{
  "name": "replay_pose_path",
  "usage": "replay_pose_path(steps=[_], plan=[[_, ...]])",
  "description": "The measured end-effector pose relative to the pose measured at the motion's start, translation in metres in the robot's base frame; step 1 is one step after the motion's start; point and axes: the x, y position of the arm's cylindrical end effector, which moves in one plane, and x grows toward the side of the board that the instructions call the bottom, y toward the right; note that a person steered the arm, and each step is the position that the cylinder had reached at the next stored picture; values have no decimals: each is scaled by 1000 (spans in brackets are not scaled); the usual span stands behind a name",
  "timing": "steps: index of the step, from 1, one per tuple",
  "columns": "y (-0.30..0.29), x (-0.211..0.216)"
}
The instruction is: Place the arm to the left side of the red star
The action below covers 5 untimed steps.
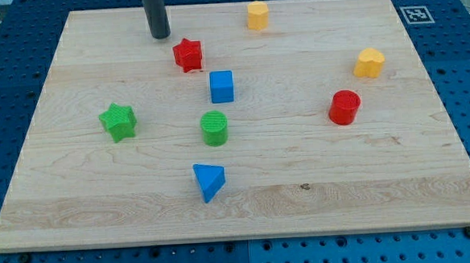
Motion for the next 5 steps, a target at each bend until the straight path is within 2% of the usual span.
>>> replay_pose_path(steps=[3, 5], plan=[[-15, 6], [-16, 37]])
